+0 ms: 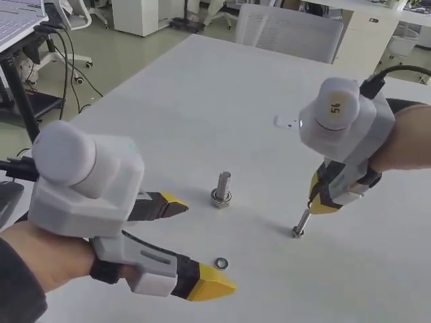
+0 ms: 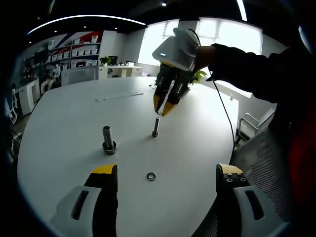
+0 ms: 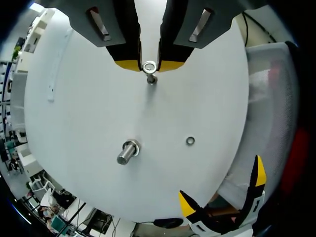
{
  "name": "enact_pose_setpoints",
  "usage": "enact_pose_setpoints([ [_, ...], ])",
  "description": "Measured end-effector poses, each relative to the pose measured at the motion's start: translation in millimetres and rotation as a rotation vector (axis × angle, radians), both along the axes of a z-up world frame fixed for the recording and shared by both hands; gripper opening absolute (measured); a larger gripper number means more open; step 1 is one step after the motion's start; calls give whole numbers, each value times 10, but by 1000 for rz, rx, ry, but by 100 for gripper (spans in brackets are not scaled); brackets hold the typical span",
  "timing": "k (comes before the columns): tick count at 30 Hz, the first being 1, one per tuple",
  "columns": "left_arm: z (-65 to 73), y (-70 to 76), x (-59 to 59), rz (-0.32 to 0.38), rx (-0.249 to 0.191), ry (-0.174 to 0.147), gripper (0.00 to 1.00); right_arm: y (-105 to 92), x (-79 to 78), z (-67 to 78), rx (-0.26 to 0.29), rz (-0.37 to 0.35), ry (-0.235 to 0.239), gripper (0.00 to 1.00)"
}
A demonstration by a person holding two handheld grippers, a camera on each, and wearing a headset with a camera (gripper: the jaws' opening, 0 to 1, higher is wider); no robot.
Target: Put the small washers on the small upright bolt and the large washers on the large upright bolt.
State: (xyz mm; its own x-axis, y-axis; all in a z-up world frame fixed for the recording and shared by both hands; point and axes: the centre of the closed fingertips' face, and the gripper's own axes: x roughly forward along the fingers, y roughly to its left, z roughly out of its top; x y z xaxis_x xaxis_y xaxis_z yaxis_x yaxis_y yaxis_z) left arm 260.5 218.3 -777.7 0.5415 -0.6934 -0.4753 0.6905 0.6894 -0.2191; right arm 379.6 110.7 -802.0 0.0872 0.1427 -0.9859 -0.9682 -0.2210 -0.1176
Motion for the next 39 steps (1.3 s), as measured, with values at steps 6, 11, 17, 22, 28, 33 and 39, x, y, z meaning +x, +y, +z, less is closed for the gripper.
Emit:
enact_pose_setpoints([
  [6,-5,15,-1,0,-1,3,82,7,12,-69,-12,6,8,14],
  [11,-11,18,3,0,-2,6,82,4,32,-115,-16,4,17,14],
  [17,-26,14,13,-3,2,11,82,6,62,-135,-18,5,20,14],
  [22,-30,7,29,-1,3,13,82,-8,87,-147,-21,4,25,14],
  [28,-39,1,46,1,6,14,82,-24,84,-162,-18,3,31,14],
  [33,-44,-5,60,2,8,17,81,-51,106,-198,-18,-3,38,14],
  [39,-52,-12,74,3,8,20,81,-56,123,-264,-19,-10,45,14],
])
